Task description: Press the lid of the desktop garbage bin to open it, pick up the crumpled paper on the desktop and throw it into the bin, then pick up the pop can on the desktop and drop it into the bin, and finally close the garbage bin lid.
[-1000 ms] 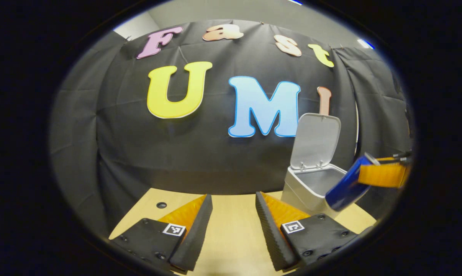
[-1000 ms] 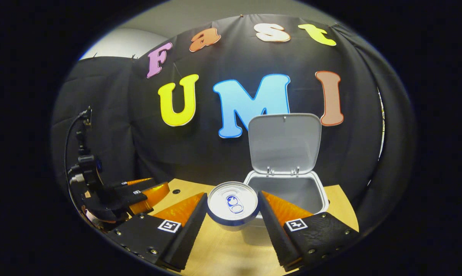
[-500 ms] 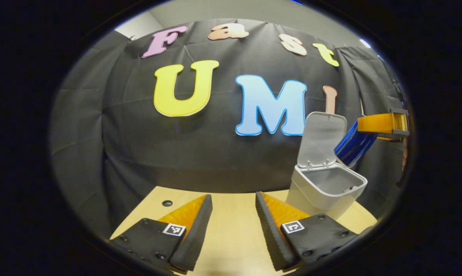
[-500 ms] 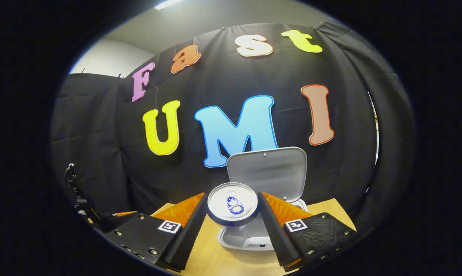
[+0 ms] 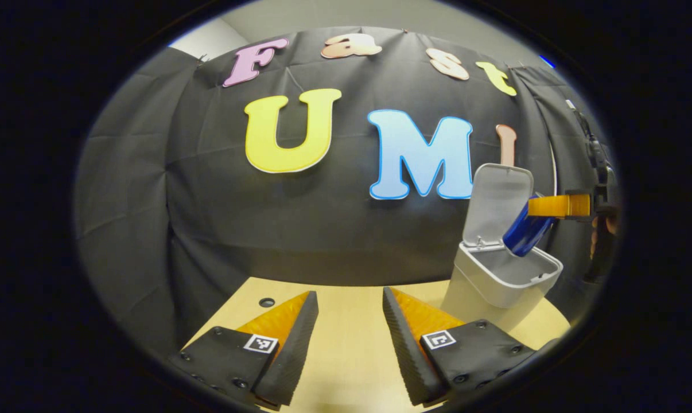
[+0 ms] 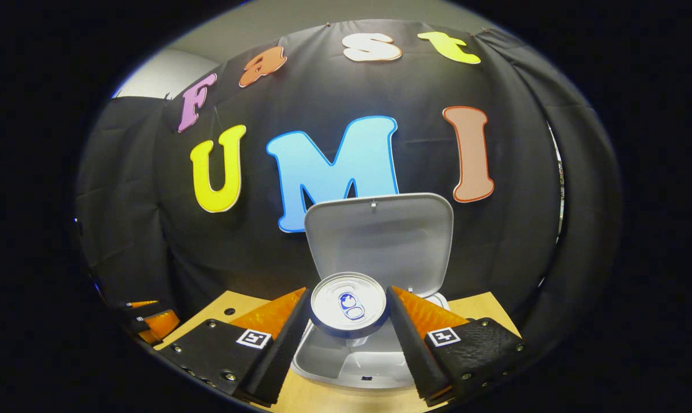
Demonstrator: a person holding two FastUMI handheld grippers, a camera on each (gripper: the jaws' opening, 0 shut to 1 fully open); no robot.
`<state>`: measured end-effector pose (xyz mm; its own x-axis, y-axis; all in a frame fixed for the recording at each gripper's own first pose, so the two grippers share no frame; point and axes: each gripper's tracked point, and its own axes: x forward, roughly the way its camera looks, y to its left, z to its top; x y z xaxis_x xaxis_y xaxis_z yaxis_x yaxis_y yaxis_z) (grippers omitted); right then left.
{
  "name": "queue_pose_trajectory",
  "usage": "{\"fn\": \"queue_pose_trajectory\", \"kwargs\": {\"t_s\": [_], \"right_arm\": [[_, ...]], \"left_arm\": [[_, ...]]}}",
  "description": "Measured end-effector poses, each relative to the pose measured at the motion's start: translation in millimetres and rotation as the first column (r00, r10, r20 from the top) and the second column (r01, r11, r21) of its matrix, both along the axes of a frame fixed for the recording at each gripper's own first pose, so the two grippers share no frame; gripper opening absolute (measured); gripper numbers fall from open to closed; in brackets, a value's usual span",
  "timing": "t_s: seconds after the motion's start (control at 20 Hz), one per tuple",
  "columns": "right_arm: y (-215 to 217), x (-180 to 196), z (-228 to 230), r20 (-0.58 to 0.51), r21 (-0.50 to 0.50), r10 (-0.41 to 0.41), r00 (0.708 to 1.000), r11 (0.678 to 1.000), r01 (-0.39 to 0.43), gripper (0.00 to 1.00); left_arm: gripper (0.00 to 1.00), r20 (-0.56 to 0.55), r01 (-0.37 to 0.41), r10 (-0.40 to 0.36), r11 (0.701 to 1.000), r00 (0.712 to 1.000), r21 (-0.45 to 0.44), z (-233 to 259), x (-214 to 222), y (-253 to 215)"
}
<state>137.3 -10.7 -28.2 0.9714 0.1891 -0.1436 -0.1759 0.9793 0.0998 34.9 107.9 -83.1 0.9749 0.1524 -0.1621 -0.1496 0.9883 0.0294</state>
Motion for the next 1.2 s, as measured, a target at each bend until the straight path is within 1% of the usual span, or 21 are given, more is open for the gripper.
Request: {"fn": "queue_pose_trajectory", "kwargs": {"t_s": [0.1, 0.4, 0.45, 0.5, 0.6, 0.65, 0.7, 0.75, 0.95, 1.2], "right_arm": [[-0.9, 7.9, -13.7, -0.035, -0.020, -0.005, 0.999, 1.000, 0.004, 0.84], [-11.2, 22.6, -53.1, -0.120, -0.086, -0.030, 0.992, 0.996, 0.020, 0.84], [-13.3, 24.5, -59.7, -0.137, -0.089, -0.033, 0.990, 0.996, 0.021, 0.84], [-12.9, 26.0, -68.2, -0.162, -0.085, -0.031, 0.986, 0.996, 0.018, 0.84], [-14.4, 26.4, -84.2, -0.211, -0.068, -0.031, 0.977, 0.998, 0.017, 0.84], [-15.9, 26.3, -90.7, -0.227, -0.060, -0.036, 0.973, 0.998, 0.023, 0.82], [-16.4, 25.5, -95.3, -0.241, -0.048, -0.038, 0.970, 0.998, 0.027, 0.85], [-16.6, 24.5, -98.7, -0.249, -0.035, -0.039, 0.968, 0.999, 0.031, 0.86], [-20.5, 20.4, -100.0, -0.246, -0.033, -0.051, 0.968, 0.998, 0.044, 0.91], [-21.6, 15.7, -94.0, -0.230, -0.045, -0.056, 0.971, 0.998, 0.047, 0.91]], "left_arm": [[0.76, -0.003, -0.009, 0.009, 1.000, 1.000, 0.001, -1.3, 0.7, 3.8], [0.76, -0.012, -0.020, 0.020, 1.000, 1.000, -0.009, -6.0, 4.1, 6.6], [0.72, -0.012, -0.019, 0.019, 1.000, 1.000, -0.010, -5.9, 4.5, 5.9], [0.77, -0.013, -0.019, 0.019, 1.000, 1.000, -0.010, -6.1, 4.3, 5.8], [0.76, -0.011, -0.020, 0.020, 1.000, 1.000, -0.011, -5.1, 3.2, 6.3], [0.77, -0.011, -0.022, 0.021, 1.000, 1.000, -0.011, -5.1, 2.3, 6.2], [0.81, -0.011, -0.022, 0.022, 1.000, 1.000, -0.013, -5.0, 1.6, 6.7], [0.76, -0.011, -0.025, 0.024, 1.000, 1.000, -0.013, -4.8, 0.0, 7.6], [0.76, -0.007, -0.033, 0.033, 0.999, 0.999, -0.016, -3.3, -5.8, 11.4], [0.76, 0.000, -0.034, 0.034, 0.999, 0.999, -0.020, -0.7, -10.3, 10.5]]}}
